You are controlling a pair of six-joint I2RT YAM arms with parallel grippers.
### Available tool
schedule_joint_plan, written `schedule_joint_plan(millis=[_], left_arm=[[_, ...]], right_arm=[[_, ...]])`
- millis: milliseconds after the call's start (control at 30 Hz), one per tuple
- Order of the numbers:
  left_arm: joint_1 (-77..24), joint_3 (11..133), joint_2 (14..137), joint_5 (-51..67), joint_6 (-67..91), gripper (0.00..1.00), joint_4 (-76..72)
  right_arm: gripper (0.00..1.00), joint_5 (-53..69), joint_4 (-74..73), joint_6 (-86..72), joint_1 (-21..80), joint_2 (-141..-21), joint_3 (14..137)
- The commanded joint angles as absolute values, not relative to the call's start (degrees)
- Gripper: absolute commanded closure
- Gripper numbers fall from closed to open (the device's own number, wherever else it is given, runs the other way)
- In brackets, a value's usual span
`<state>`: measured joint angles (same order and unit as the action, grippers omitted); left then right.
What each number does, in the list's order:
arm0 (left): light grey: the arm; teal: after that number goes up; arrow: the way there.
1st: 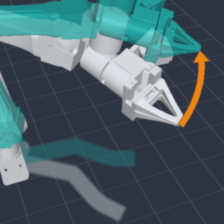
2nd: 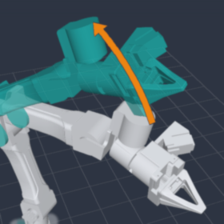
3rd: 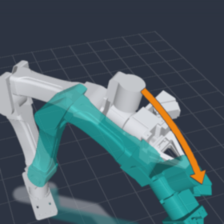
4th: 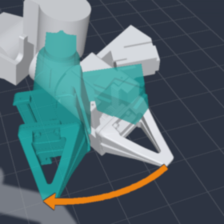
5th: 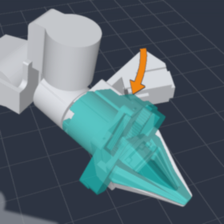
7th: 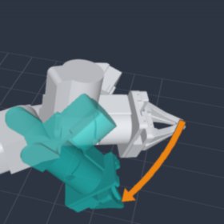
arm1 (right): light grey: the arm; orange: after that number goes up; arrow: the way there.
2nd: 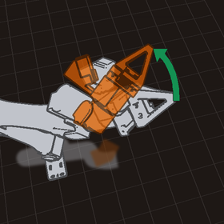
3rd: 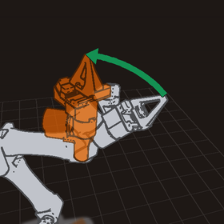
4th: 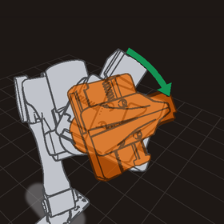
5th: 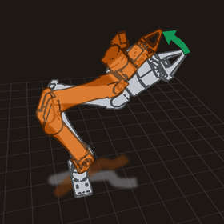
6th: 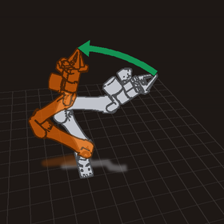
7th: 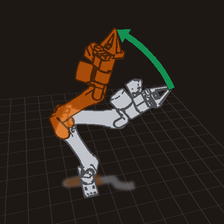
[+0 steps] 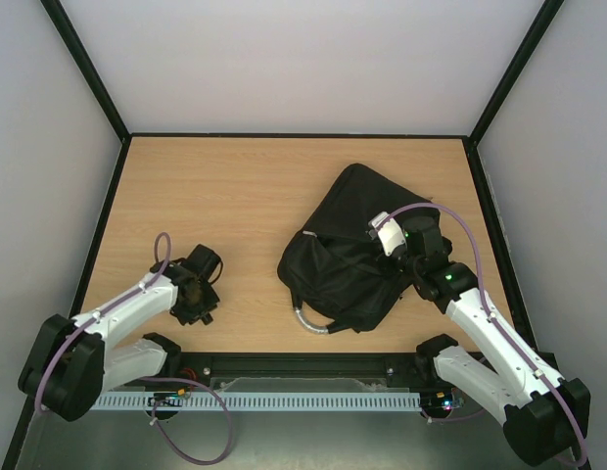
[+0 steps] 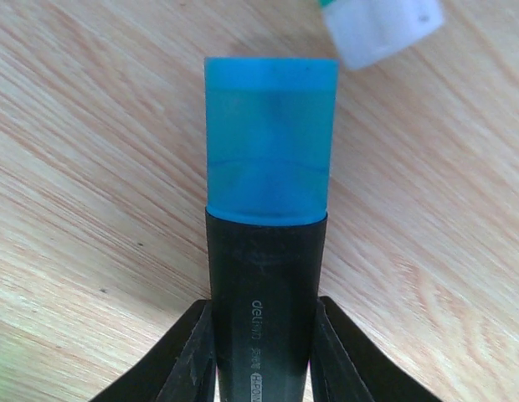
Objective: Pack the student bag
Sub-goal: Pick up the stationery from the center of the board, then place the stationery at the center of the board.
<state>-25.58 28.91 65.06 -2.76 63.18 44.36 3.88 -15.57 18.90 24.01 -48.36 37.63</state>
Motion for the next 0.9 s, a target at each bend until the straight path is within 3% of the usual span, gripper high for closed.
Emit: schedule_joint_plan(millis=[0, 300, 600, 867], left_arm=[[-26.27, 29.18, 61.11, 2.5, 61.46, 0.81, 43.68], [-39.07, 29.77, 57.41, 3.59, 65.49, 0.8, 41.05], [-60.66, 41.16, 76.18, -2.84, 51.66, 0.68, 38.05], [-71.48, 49.88, 95.69, -6.07, 45.81, 0.68, 42.24]], right_arm=[[0.99, 6.91, -13.54, 19.23, 24.7, -47.33, 37.79], [0.99, 7.21, -13.67, 19.16, 24.7, -47.99, 37.89], [0.99, 7.13, -13.71, 19.16, 24.7, -47.98, 37.96], [0.99, 6.91, -13.62, 19.24, 24.7, -47.66, 37.84]])
